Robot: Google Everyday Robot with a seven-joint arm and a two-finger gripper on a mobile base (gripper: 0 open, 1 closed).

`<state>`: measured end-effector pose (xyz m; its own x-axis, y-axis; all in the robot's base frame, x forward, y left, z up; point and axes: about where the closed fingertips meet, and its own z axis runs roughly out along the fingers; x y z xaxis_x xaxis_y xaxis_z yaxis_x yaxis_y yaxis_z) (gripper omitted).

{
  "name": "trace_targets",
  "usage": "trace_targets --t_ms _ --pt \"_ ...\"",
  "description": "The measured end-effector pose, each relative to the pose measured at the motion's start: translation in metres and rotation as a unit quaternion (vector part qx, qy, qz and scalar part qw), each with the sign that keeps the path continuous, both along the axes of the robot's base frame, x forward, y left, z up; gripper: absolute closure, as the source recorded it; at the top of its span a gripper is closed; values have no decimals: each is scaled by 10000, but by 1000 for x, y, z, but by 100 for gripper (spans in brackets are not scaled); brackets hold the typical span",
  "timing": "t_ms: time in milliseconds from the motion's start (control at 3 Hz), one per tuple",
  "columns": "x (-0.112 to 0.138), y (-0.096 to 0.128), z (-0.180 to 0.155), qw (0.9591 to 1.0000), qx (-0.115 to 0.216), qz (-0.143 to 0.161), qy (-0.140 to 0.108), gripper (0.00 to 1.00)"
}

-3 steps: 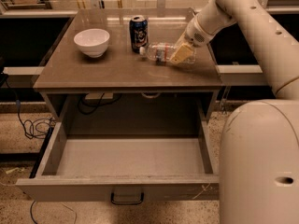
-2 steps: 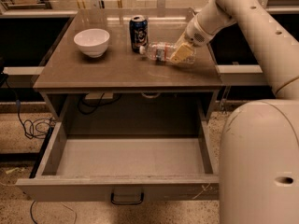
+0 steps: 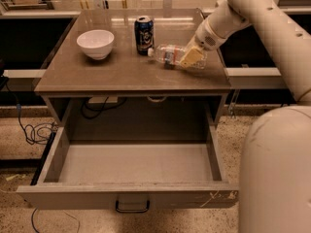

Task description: Place water bottle into top drawer

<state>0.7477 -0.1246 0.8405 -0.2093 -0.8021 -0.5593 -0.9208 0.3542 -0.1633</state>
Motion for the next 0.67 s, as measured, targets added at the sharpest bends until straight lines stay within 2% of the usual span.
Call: trace_targets --t_ms 333,667 --pt "-29 -17 19 9994 73 -270 -201 100" --pt "-73 -34 49 9968 129 -540 -569 100"
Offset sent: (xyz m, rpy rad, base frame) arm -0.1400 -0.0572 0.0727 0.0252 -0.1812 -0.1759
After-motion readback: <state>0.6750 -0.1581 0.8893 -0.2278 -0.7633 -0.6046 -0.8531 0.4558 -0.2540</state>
